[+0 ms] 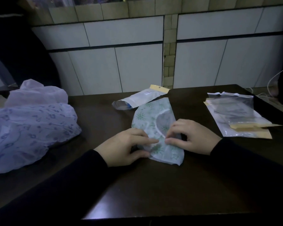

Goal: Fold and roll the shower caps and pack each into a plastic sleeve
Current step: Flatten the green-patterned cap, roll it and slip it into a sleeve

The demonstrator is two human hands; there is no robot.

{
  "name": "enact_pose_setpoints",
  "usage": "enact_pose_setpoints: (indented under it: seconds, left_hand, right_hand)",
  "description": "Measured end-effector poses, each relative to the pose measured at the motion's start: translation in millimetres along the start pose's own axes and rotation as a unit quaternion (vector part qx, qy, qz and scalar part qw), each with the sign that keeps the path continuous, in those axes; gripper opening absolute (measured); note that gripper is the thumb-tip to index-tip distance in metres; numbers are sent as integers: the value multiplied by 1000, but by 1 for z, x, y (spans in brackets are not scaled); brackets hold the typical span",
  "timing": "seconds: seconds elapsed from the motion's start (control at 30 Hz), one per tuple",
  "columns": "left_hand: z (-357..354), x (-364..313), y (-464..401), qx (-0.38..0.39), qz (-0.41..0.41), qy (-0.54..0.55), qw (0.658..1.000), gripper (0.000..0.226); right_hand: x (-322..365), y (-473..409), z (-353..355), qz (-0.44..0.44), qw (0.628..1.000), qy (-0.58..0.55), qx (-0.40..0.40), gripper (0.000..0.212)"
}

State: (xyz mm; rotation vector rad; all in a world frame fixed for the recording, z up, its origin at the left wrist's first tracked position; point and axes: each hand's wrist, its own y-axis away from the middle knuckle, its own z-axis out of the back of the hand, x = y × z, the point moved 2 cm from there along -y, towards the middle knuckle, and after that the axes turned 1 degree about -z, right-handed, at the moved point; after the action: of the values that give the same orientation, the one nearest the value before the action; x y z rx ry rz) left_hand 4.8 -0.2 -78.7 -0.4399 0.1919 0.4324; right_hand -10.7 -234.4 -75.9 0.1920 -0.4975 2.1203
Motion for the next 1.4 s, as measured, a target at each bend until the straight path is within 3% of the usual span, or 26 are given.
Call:
enact_pose_setpoints:
  seconds: [0.13, 0.3, 0.43, 0.73, 0.83, 0.93, 1.1, 1.27, 1.4]
  left_hand:
    - [-3, -3, 2, -23, -33, -26, 999, 19]
    - [-1, 0, 5, -18, 4, 38, 999, 20]
    - [-1, -5, 3, -15, 15, 65, 998, 25]
    - [-2, -12, 5, -11, 1, 76, 997, 28]
    - [-3, -14, 3, -17, 6, 46, 999, 32]
    - [-5, -15, -1, -34, 42, 105, 993, 13]
    - [-8, -14, -2, -25, 58, 94, 994, 6]
    - [-6, -17, -2, -21, 48, 57, 997, 11]
    - [-6, -12, -9, -13, 153, 128, 980, 16]
  right_hand:
    - [1, 14, 0, -8, 998, -31, 45, 38]
    - [12, 24, 5, 54, 998, -33, -16, 28]
    - [17, 31, 9, 61, 995, -83, 17, 37]
    - [29, 41, 10, 144, 989, 8, -8, 31]
    - [28, 39, 11, 83, 996, -39, -22, 39]
    - [20, 37, 13, 4, 994, -108, -24, 36]
    - [17, 38, 13, -20, 990, -139, 9, 29]
    - [15, 33, 10, -98, 975, -197, -1, 26]
    - [12, 29, 5, -141, 974, -173, -39, 17]
